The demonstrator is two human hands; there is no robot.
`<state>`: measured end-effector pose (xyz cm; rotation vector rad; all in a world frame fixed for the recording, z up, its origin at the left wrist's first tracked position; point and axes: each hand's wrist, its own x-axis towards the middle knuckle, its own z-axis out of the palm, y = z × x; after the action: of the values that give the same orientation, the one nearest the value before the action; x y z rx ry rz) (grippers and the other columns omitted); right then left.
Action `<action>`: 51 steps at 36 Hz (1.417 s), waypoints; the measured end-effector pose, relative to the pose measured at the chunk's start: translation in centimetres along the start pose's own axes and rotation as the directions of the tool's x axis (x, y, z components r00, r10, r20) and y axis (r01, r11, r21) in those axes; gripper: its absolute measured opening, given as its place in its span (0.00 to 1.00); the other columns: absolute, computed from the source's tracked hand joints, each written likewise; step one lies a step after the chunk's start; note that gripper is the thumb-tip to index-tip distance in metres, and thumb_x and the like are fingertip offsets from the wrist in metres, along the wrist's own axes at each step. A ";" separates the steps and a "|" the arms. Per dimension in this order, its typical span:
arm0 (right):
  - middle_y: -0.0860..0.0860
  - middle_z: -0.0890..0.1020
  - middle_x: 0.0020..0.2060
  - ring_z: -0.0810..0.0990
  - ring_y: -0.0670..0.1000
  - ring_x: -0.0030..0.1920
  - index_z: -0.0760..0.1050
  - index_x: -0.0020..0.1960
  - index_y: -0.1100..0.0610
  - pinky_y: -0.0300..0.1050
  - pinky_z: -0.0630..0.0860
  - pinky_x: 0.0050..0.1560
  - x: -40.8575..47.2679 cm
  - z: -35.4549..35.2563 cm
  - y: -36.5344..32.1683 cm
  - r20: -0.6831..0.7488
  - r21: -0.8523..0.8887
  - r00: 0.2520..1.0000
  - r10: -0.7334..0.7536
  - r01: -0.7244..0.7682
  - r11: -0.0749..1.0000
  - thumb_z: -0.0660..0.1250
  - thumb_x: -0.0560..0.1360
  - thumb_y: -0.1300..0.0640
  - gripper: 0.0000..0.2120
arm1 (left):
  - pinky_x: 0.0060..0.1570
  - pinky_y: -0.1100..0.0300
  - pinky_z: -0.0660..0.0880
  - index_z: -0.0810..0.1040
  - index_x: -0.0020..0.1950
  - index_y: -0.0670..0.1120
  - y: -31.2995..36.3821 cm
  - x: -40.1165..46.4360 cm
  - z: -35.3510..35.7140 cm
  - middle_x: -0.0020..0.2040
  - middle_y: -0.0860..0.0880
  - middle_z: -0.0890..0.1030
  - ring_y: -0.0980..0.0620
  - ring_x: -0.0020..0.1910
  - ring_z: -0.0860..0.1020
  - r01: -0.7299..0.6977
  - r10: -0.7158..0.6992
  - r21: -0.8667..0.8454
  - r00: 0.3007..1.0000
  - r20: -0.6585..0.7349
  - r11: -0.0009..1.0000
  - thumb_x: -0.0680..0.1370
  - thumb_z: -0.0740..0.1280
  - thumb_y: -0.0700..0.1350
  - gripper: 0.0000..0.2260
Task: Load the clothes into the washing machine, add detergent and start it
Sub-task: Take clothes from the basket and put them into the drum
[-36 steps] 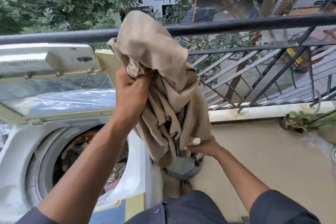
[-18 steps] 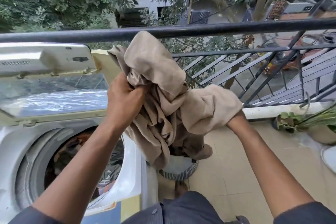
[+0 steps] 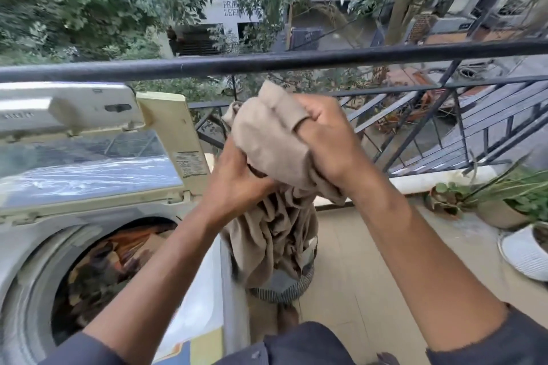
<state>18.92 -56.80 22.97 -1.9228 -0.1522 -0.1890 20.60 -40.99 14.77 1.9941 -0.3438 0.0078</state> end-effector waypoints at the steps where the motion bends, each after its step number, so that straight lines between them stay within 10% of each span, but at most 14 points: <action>1: 0.43 0.73 0.30 0.71 0.43 0.33 0.73 0.35 0.58 0.48 0.66 0.35 -0.3 0.3 -0.1 0.024 -0.034 1.000 -0.015 0.016 0.999 0.62 0.84 0.42 0.25 | 0.58 0.51 0.82 0.80 0.62 0.54 -0.6 0.1 0.3 0.59 0.53 0.84 0.54 0.61 0.82 0.038 -0.040 -0.045 0.998 -0.050 0.998 0.68 0.74 0.60 0.24; 6: 0.48 0.86 0.48 0.81 0.43 0.49 0.84 0.57 0.59 0.41 0.76 0.50 -1.0 -0.8 1.2 0.224 0.148 0.973 -0.052 0.019 0.989 0.64 0.84 0.61 0.09 | 0.48 0.41 0.83 0.84 0.45 0.55 -1.2 -0.1 0.1 0.42 0.55 0.87 0.51 0.47 0.85 0.124 -0.145 -0.113 0.968 -0.206 0.986 0.72 0.68 0.43 0.08; 9: 0.55 0.85 0.59 0.83 0.49 0.60 0.80 0.65 0.60 0.39 0.79 0.54 -1.9 -1.8 4.3 0.102 0.289 0.994 0.036 -0.064 0.955 0.62 0.72 0.73 0.24 | 0.46 0.48 0.83 0.83 0.44 0.46 -1.5 0.1 -0.6 0.41 0.53 0.87 0.55 0.42 0.82 0.096 -0.138 -0.185 0.963 -0.232 0.978 0.73 0.66 0.41 0.06; 13: 0.46 0.86 0.52 0.84 0.50 0.56 0.81 0.59 0.49 0.46 0.80 0.54 -3.2 -1.8 12.0 -0.060 -0.042 0.974 0.220 -0.223 0.974 0.63 0.68 0.68 0.24 | 0.38 0.63 0.77 0.81 0.41 0.48 -0.4 0.3 -1.9 0.34 0.59 0.84 0.63 0.36 0.79 0.024 -0.113 -0.278 0.945 -0.307 0.960 0.78 0.65 0.32 0.13; 21: 0.51 0.84 0.54 0.83 0.57 0.56 0.79 0.60 0.49 0.50 0.78 0.50 -5.8 3.6 22.0 0.192 -0.601 0.704 0.684 -0.467 0.649 0.65 0.61 0.32 0.33 | 0.39 0.59 0.77 0.80 0.37 0.52 2.7 1.1 -4.3 0.35 0.57 0.82 0.58 0.38 0.78 -0.132 0.017 -0.312 0.939 -0.345 0.941 0.80 0.63 0.30 0.20; 27: 0.54 0.83 0.53 0.82 0.63 0.56 0.80 0.58 0.56 0.51 0.78 0.51 -5.8 4.6 25.1 0.073 -0.590 0.711 0.699 -0.534 0.605 0.61 0.76 0.48 0.18 | 0.38 0.57 0.76 0.79 0.39 0.35 2.7 1.3 -4.8 0.35 0.51 0.80 0.56 0.37 0.76 -0.132 0.042 -0.239 0.936 -0.349 0.962 0.75 0.64 0.36 0.07; 34: 0.63 0.83 0.46 0.82 0.65 0.50 0.77 0.44 0.61 0.53 0.75 0.47 -0.4 -2.2 20.4 -0.228 -0.498 0.824 0.518 -0.556 0.666 0.55 0.80 0.54 0.16 | 0.47 0.41 0.84 0.84 0.47 0.42 -0.4 0.6 -4.1 0.44 0.46 0.88 0.44 0.47 0.87 0.050 -0.073 -0.086 0.955 -0.286 0.995 0.75 0.69 0.44 0.07; 39: 0.61 0.81 0.39 0.80 0.63 0.43 0.76 0.42 0.63 0.59 0.75 0.42 3.3 -7.4 11.8 -0.403 -0.345 0.873 0.274 -0.422 0.838 0.57 0.79 0.56 0.15 | 0.48 0.43 0.83 0.84 0.49 0.49 -1.2 0.4 -2.8 0.44 0.54 0.88 0.54 0.49 0.85 0.176 -0.170 -0.004 0.943 -0.286 0.984 0.73 0.70 0.51 0.08; 43: 0.66 0.82 0.42 0.81 0.60 0.39 0.77 0.46 0.63 0.70 0.80 0.42 3.8 -8.1 6.3 -0.384 -0.112 0.911 0.151 -0.208 0.972 0.59 0.75 0.49 0.17 | 0.54 0.44 0.82 0.81 0.53 0.53 -1.5 0.7 -2.3 0.49 0.55 0.87 0.53 0.52 0.84 0.276 -0.256 0.024 0.919 -0.300 0.961 0.73 0.69 0.56 0.12; 47: 0.71 0.81 0.44 0.78 0.59 0.37 0.79 0.47 0.68 0.60 0.79 0.41 2.8 -6.1 3.3 -0.277 -0.006 0.960 0.041 -0.044 0.999 0.61 0.79 0.52 0.19 | 0.59 0.52 0.81 0.81 0.63 0.56 -1.2 1.1 -2.1 0.56 0.57 0.86 0.56 0.59 0.83 0.271 -0.288 -0.106 0.933 -0.216 0.957 0.70 0.71 0.64 0.24; 51: 0.53 0.80 0.34 0.74 0.50 0.34 0.79 0.43 0.64 0.55 0.73 0.36 1.4 -2.7 2.4 -0.120 -0.066 0.993 0.021 -0.029 0.997 0.62 0.82 0.55 0.16 | 0.63 0.58 0.77 0.70 0.73 0.53 -0.7 0.7 -1.9 0.65 0.56 0.80 0.63 0.62 0.79 0.220 -0.224 -0.138 0.974 -0.015 0.966 0.64 0.73 0.66 0.40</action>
<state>20.64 -60.16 21.96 -1.9736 -0.0421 -0.2951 21.68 -39.23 15.12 1.8850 -0.0961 -0.1244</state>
